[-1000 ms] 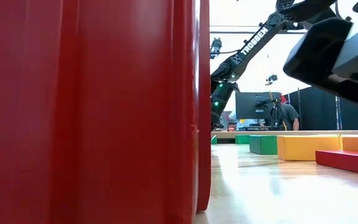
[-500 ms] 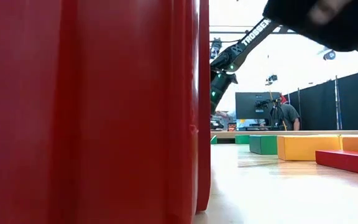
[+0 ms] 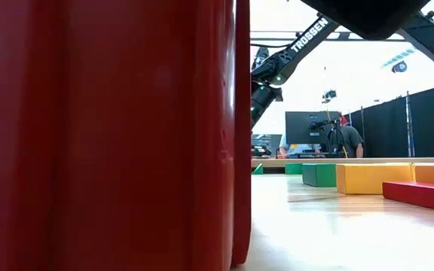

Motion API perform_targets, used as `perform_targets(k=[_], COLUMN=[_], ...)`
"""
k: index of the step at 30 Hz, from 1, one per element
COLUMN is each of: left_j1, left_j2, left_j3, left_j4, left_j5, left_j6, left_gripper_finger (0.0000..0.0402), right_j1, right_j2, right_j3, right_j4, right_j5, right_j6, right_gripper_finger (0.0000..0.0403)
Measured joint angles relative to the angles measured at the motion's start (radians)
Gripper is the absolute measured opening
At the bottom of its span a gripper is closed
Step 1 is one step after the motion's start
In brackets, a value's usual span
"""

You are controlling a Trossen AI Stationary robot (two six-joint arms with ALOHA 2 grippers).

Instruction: Sort blocks

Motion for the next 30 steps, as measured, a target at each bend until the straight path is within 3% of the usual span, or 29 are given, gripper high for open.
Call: perform_targets(k=[11,27,30], left_j1=[0.000,0.000,0.000], left_j2=[0.000,0.000,0.000], left_j3=[0.000,0.000,0.000], left_j4=[0.000,0.000,0.000], left_j5=[0.000,0.000,0.000], left_j6=[-0.003,0.000,0.000], left_gripper_finger=[0.0114,0.0114,0.0114], right_j1=[0.015,0.061,0.059], right_j2=[0.000,-0.026,-0.026], right_j3=[0.000,-0.002,-0.002], right_j4=[-0.022,-0.146,-0.120], right_j5=[-0.076,-0.074,-0.032], right_j6=[0.044,0.011,0.010], right_gripper_finger=[0.0000,0.0000,0.0000])
